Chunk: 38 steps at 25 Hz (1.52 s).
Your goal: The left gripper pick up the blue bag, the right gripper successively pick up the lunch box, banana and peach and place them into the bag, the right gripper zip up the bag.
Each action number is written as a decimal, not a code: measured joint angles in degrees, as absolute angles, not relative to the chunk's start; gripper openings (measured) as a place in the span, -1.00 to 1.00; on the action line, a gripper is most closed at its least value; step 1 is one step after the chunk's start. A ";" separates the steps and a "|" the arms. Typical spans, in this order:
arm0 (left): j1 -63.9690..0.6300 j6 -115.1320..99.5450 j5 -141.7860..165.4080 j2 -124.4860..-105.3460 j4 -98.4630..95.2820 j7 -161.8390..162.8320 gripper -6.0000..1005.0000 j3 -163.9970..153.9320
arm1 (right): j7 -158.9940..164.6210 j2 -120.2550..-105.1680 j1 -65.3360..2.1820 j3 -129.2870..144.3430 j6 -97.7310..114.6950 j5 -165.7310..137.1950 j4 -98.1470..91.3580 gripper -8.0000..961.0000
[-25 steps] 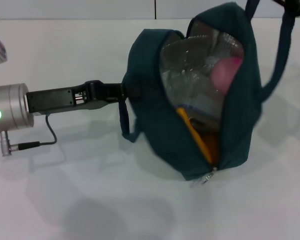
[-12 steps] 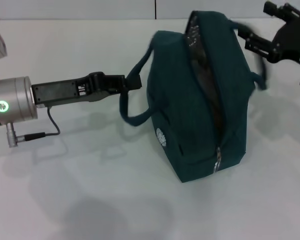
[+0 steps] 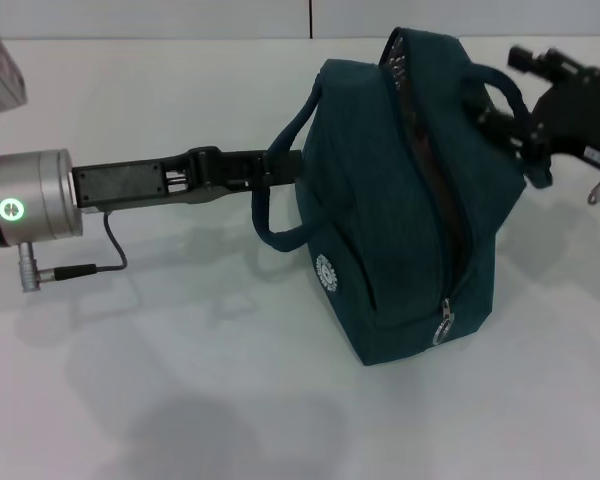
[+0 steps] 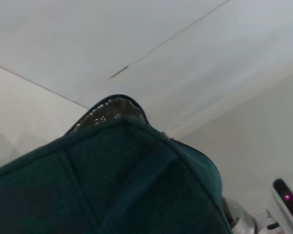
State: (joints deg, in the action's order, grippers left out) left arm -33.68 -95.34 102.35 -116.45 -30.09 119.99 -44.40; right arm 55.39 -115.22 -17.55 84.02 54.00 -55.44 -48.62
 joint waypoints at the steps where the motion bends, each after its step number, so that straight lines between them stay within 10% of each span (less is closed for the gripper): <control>1: -33.68 -95.55 102.36 -116.49 -30.10 119.94 -0.66 -44.39 | 56.72 -115.22 -17.56 84.02 54.03 -56.64 -48.68 0.60; 10: -34.72 -92.36 102.51 -116.93 -30.06 118.10 -0.17 -44.38 | 61.66 -115.40 -19.76 87.24 58.17 -58.94 -47.04 0.60; 38: -37.05 -85.06 104.52 -116.37 -30.41 116.36 -0.17 -44.18 | 70.14 -112.35 -15.77 82.61 65.79 -60.63 -44.98 0.60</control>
